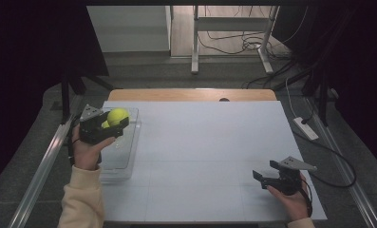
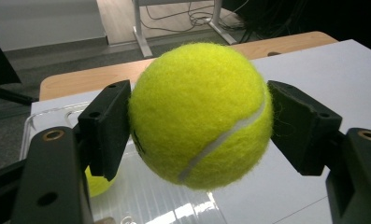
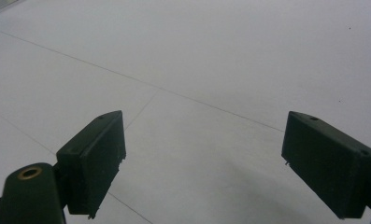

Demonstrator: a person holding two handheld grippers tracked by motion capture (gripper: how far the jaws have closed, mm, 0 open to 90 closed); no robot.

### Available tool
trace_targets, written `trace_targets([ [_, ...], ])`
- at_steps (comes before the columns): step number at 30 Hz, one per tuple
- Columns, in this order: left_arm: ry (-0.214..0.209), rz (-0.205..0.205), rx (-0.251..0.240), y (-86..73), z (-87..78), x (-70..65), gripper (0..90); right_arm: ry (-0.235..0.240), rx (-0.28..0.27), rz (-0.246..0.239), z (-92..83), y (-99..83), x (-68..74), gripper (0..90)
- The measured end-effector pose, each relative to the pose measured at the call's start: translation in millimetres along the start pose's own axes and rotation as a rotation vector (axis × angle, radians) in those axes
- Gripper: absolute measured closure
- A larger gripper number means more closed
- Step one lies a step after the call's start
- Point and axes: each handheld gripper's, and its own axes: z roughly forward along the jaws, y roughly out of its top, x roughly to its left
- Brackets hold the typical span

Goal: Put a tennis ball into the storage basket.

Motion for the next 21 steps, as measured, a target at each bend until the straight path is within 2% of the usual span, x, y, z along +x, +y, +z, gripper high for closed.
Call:
trace_targets([
  [12,0.017,-0.012,0.033,-8.2,0.0,11.3,27.3,0.003,0.001,-0.004,-0.8,-1.3,-1.0,13.6],
  [21,0.023,-0.004,0.080,-12.5,3.7,20.6,27.3,-0.003,0.001,0.000,-2.2,-2.3,-2.0,13.6],
])
